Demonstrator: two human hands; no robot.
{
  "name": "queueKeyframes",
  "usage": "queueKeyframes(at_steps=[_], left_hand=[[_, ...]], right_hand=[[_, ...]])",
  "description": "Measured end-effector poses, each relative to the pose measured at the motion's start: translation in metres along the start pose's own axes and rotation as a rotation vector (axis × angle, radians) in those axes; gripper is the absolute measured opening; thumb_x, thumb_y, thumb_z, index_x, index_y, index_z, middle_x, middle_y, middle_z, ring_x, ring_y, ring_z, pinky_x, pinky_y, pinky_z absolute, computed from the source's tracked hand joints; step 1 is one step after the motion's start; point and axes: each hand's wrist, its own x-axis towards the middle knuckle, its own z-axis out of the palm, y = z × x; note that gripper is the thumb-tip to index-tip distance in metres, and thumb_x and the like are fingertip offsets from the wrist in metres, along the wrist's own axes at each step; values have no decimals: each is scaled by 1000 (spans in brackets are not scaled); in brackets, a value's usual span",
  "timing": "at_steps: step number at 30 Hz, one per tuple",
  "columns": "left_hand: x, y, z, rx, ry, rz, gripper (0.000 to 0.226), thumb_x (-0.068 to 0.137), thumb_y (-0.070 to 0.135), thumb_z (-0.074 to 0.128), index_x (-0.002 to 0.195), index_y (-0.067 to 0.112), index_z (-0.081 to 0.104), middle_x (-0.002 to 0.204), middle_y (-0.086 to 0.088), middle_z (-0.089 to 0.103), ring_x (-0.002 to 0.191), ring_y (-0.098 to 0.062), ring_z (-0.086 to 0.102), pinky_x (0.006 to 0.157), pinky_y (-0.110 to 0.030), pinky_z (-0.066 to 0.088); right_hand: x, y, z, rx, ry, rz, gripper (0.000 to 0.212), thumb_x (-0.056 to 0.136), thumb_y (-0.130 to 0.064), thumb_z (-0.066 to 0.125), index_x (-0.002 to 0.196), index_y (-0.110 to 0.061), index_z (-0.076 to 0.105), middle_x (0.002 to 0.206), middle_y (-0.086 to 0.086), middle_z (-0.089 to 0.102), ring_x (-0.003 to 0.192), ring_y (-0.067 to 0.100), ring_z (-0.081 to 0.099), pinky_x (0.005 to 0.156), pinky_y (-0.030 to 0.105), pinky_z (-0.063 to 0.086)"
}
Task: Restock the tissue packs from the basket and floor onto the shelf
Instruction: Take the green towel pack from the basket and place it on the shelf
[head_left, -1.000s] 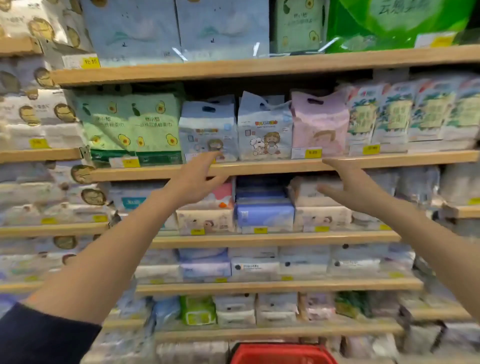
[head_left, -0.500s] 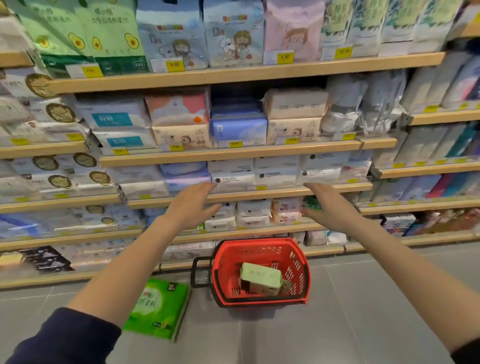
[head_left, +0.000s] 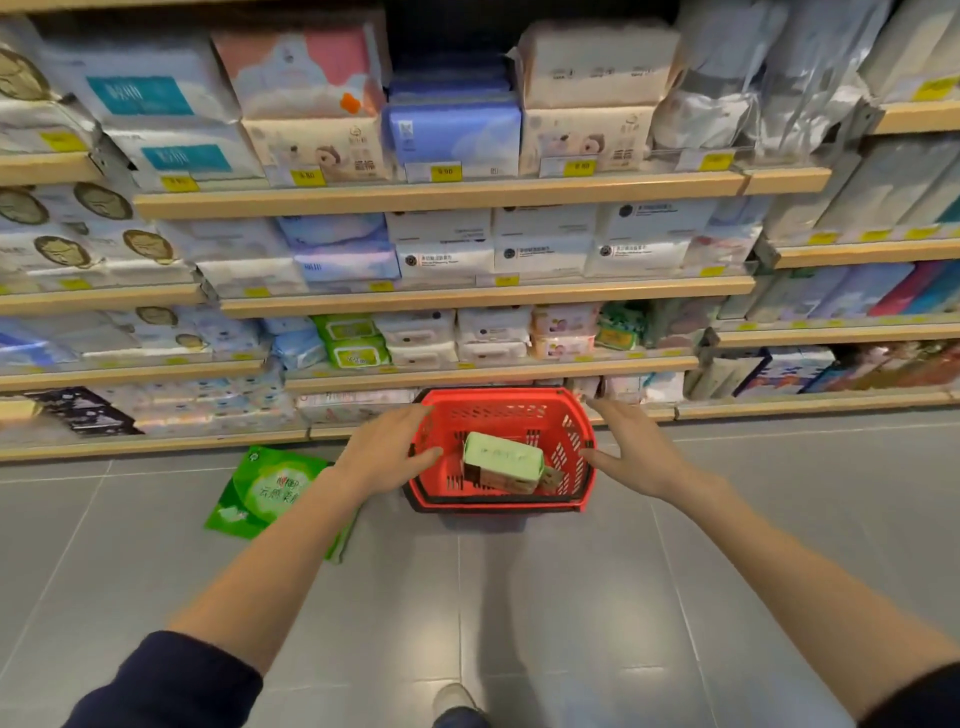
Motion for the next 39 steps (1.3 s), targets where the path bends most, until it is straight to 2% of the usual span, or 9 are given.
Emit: queueKeyframes(at_steps=[3,11,18,24,29,32,34,37,39], left_hand=[[10,-5,21,-5,-31,-1,67,87,46,53,142,14,32,146,-7,40,132,-24,39,106,-36,33],[89,-33,49,30,-159,78,69,87,45,54,143,14,29,149,-7,35,137,-22,33,110,-34,27],[172,-56,94,86,-287,185,70,85,42,57,143,14,30,148,-8,38,136,-23,35,111,-35,27],[255,-86,195,196,-369,231,76,82,51,54,144,17,26,149,-7,35,135,-25,35,110,-40,29],[317,-118,309,313,-474,264,81,82,49,55,147,19,16,154,-8,24,140,-23,25,115,-39,19],[344,-130,361,358,-472,312,87,81,49,58,148,19,12,155,-10,20,140,-24,26,114,-37,20],[363,-140,404,404,-448,343,88,82,40,61,148,21,7,155,-10,20,139,-25,28,113,-38,24],[393,-151,459,462,-463,373,92,82,20,65,148,25,1,155,-10,17,141,-25,23,113,-40,22],[406,-155,483,443,-465,386,102,75,21,71,148,27,0,156,-11,12,143,-25,17,114,-41,17]], right_hand=[[8,7,18,36,-53,21,71,83,-36,60,142,-11,28,146,12,36,133,29,33,107,40,32],[59,20,62,106,-109,154,70,84,-31,61,142,-10,27,147,11,34,134,26,31,110,36,28],[99,46,107,147,-147,269,67,85,-34,58,142,-16,26,146,7,36,131,27,35,105,40,36],[149,100,175,179,-150,282,66,86,-32,57,142,-16,27,146,6,36,131,26,35,105,35,33],[203,159,270,207,-149,227,67,85,-35,56,142,-16,26,147,4,34,132,22,34,105,20,21],[230,188,322,191,-183,198,72,81,-51,39,142,-16,27,147,6,34,133,23,35,110,30,27],[249,206,355,192,-189,191,78,75,-56,31,142,-15,27,145,8,37,132,25,36,110,35,31],[274,220,382,222,-186,169,73,79,-50,39,142,-15,26,144,10,37,130,27,37,108,37,34],[282,226,393,251,-183,138,70,84,-41,50,144,-18,23,147,6,33,132,24,35,106,37,37]])
